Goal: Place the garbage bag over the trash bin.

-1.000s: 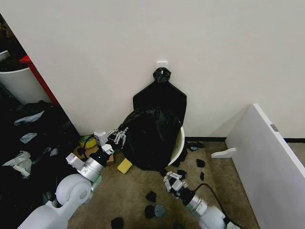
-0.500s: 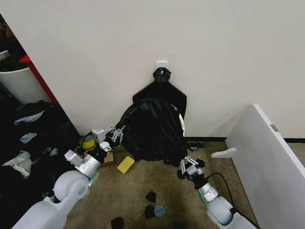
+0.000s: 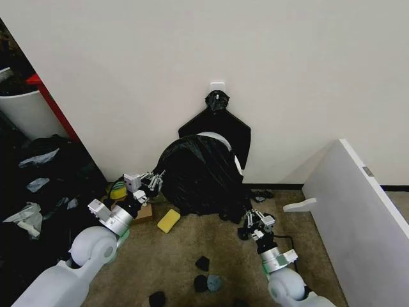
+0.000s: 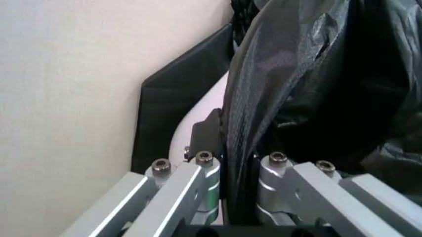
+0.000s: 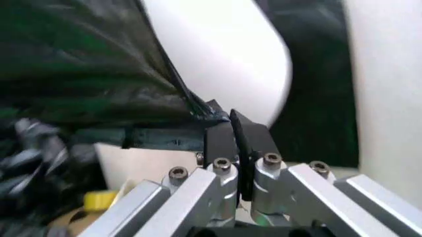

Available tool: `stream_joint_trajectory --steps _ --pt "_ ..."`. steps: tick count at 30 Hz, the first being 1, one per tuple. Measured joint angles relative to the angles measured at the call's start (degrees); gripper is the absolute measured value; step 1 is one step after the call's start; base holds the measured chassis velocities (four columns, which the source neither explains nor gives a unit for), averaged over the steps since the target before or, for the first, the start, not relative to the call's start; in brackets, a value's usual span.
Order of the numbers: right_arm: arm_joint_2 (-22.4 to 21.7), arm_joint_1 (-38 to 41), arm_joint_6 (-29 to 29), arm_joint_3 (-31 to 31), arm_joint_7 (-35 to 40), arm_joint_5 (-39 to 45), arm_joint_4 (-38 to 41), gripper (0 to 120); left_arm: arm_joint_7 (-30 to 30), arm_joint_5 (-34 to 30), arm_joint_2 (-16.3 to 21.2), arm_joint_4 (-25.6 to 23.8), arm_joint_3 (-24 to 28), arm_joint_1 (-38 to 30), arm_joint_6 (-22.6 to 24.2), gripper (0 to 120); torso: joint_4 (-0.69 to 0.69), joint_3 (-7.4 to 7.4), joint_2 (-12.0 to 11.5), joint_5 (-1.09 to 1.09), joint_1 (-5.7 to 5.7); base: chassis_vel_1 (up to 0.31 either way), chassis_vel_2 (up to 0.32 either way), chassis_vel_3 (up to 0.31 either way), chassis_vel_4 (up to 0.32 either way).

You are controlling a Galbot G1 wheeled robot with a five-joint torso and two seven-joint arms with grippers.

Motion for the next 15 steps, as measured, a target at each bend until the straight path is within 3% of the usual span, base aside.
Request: stream_joint_trajectory --steps 5,7,11,14,15 --pt "-0.72 -1.01 2.62 1.55 -1.55 -11.8 -0.99 0 -0.45 0.06 -0.18 0.32 0.16 -0.3 -0.07 5 -0.01 0.0 0.0 0.01 0.0 0.0 0.0 0.0 0.0" --pt "-1.44 -1.71 2.66 1.81 -1.57 -13.81 -0.69 8 -0.47 0.19 -0.05 0.53 0.09 -0.37 -0.23 5 -0.01 0.0 0.0 0.0 0.0 0.0 0.0 0.0 0.0" --pt "-2.78 -2.09 2.7 2.48 -6.12 -9.94 -0.1 19 -0.35 0.5 0.24 0.74 -0.07 -0.39 -0.61 5 -0.01 0.0 0.0 0.01 0.0 0.0 0.0 0.0 0.0" --pt "-4.09 -1.45 2.74 5.44 -19.93 -0.23 -1.02 33 -0.17 1.08 0.32 1.08 -0.13 -0.49 -0.87 5 0.0 0.0 0.0 0.0 0.0 0.0 0.0 0.0 0.0" --pt "-4.09 -1.45 2.74 5.44 -19.93 -0.23 -1.02 33 -0.17 1.08 0.32 1.08 -0.13 -0.49 -0.87 5 0.0 0.0 0.0 0.0 0.0 0.0 0.0 0.0 0.0"
